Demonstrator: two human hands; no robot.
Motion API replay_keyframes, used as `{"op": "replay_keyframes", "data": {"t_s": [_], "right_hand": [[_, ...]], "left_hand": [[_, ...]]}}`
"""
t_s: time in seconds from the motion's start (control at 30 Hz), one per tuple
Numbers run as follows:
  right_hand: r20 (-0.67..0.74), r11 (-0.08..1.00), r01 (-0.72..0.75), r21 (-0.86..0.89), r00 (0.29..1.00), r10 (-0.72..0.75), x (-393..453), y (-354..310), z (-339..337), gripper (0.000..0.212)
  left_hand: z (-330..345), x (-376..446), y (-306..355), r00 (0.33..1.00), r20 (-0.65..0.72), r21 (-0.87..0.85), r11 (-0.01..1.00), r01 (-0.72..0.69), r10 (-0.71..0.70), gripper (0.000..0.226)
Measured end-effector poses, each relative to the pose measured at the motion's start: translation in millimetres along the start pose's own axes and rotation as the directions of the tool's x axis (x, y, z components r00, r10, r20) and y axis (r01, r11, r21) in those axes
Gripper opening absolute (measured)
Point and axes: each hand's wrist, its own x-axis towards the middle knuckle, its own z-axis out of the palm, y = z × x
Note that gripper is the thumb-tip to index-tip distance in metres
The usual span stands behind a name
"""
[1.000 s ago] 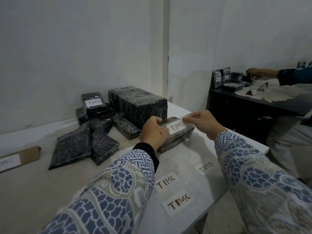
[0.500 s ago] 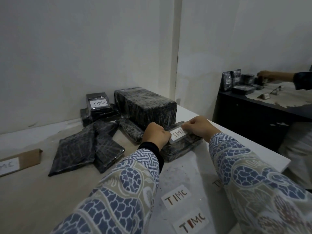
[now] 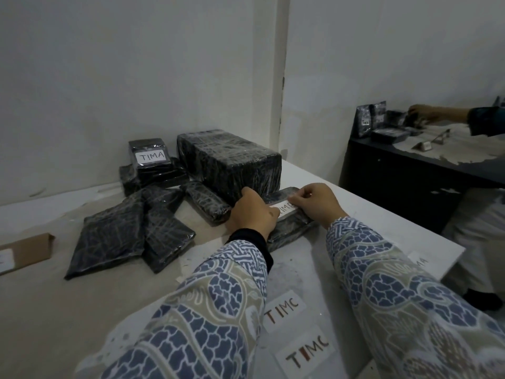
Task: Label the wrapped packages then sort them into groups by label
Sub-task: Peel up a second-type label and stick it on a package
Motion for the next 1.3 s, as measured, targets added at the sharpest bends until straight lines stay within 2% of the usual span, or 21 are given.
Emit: {"op": "replay_keyframes", "data": {"t_s": [0.1,0.17,0.3,0.37,0.47,0.53,0.6,0.7,0.77,0.87,0.97,1.03,1.1,1.2,1.3], "right_hand": [[-0.061,1.000,0.012,0.002,0.998,-0.012,-4.4,1.7,1.1,0.016],[-0.094,0.997,-0.028,0.068,0.995,0.034,-5.8,3.0,-0.6,0.029],[-0.186,0.997,-0.053,-0.057,0.982,0.042,-3.7,4.1,-0.6,0.022],[-0.122,0.994,-0.046,-0.101,0.992,0.034,-6.2,0.6,-1.2,0.039],[0.067,0.969,-0.002,-0.247,0.998,0.019,-12.6,-2.2,-0.2,0.091],[0.095,0.958,0.008,-0.287,0.995,0.020,-12.6,-2.2,-1.0,0.102],[0.095,0.972,0.002,-0.236,0.995,0.021,-9.0,-0.8,-2.0,0.087],[0.004,0.966,0.018,-0.259,1.000,-0.018,-4.3,1.7,0.0,0.041],[-0.050,0.956,0.012,-0.294,0.998,-0.028,-3.3,1.8,2.0,0.027],[-0.018,0.951,0.017,-0.309,1.000,-0.024,-2.0,1.0,-0.3,0.029],[0.115,0.946,0.036,-0.321,0.993,0.002,-7.3,-0.3,-6.1,0.063],[0.176,0.918,0.027,-0.396,0.983,0.047,-13.1,0.9,-7.0,0.083],[0.169,0.917,0.017,-0.398,0.984,0.054,-18.4,3.6,-6.7,0.083],[0.105,0.952,0.020,-0.304,0.994,0.012,-17.2,7.2,-5.0,0.077],[0.142,0.943,0.085,-0.321,0.989,-0.041,-21.2,10.5,-5.8,0.065]], "left_hand": [[2.6,-4.4,1.6,1.000,-0.008,0.017,1.000,0.007,-0.007,0.042],[3.6,-8.4,0.7,1.000,-0.017,0.019,1.000,0.010,-0.010,0.042],[10.7,-16.8,-3.1,0.996,-0.065,0.065,0.996,-0.054,0.058,0.048],[13.0,-20.8,-4.6,0.990,-0.080,0.113,0.987,-0.110,0.119,0.051],[13.7,-21.6,-6.7,0.987,-0.077,0.182,0.976,-0.123,0.138,0.033],[14.9,-20.0,-9.1,0.991,-0.076,0.201,0.975,-0.092,0.109,0.022],[15.3,-18.9,-10.8,0.994,-0.070,0.198,0.977,-0.073,0.088,0.020],[13.5,-16.5,-11.3,0.996,-0.040,0.206,0.976,-0.075,0.085,0.024],[12.3,-14.4,-11.7,0.997,-0.014,0.200,0.977,-0.074,0.078,0.025],[11.1,-11.1,-14.9,0.998,0.030,0.158,0.985,-0.062,0.058,0.024],[9.8,-9.9,-18.3,0.996,0.064,0.158,0.985,-0.065,0.056,0.022],[10.2,-13.2,-18.7,0.996,0.066,0.180,0.981,-0.073,0.062,0.021],[12.9,-21.1,-19.8,0.994,0.060,0.232,0.967,-0.104,0.092,0.025],[17.5,-32.2,-23.7,0.987,0.051,0.326,0.932,-0.158,0.149,0.041],[14.7,-37.8,-24.9,0.983,0.089,0.416,0.891,-0.181,0.158,0.048]]}}
